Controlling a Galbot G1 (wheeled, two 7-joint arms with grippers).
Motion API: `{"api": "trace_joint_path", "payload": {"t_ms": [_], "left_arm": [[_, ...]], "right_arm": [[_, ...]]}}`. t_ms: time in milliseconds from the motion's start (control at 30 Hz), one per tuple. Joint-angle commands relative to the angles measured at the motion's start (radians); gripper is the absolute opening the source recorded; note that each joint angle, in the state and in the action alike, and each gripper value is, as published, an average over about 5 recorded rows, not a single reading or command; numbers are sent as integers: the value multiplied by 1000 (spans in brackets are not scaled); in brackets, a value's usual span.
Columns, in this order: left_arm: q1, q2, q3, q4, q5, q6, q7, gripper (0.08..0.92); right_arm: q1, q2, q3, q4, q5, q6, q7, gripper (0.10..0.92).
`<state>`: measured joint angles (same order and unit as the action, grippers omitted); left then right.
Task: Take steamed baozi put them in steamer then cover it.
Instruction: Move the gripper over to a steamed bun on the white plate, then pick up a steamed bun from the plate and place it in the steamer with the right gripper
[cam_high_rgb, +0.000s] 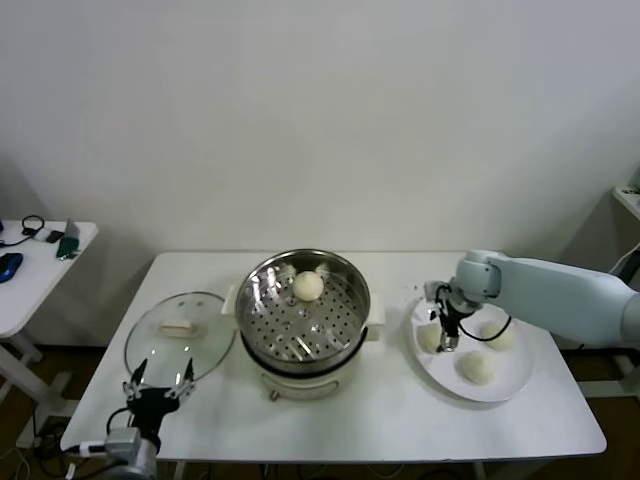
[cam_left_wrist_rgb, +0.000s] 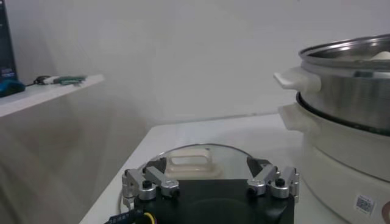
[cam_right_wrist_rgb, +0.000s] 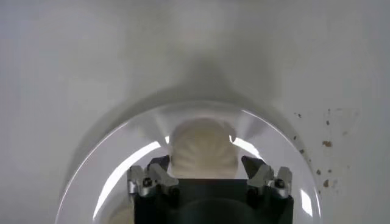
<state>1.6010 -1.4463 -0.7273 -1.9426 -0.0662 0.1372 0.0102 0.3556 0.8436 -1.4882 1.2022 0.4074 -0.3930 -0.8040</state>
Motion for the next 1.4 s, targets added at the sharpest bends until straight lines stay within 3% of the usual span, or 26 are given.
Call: {"api": "trace_joint_path", "payload": {"t_ms": [33, 400, 767, 1100, 1400], "left_arm": [[-2, 1, 1, -1, -1, 2, 1, 823], [1, -2, 1, -2, -1, 2, -4, 823], [-15, -3, 4, -30, 1, 20, 1, 823], [-11, -13, 17, -52, 1, 25, 6, 823], [-5, -7, 8, -70, -5, 27, 7, 823]], "right_arm": [[-9, 12, 6, -11, -4, 0, -5, 650], [114, 2, -50, 11, 23, 42, -61, 599], [706, 18, -289, 206, 258, 91, -182, 594], [801, 255, -48, 252, 491, 25, -163, 594], [578, 485, -4, 258, 485, -48, -57, 594]]}}
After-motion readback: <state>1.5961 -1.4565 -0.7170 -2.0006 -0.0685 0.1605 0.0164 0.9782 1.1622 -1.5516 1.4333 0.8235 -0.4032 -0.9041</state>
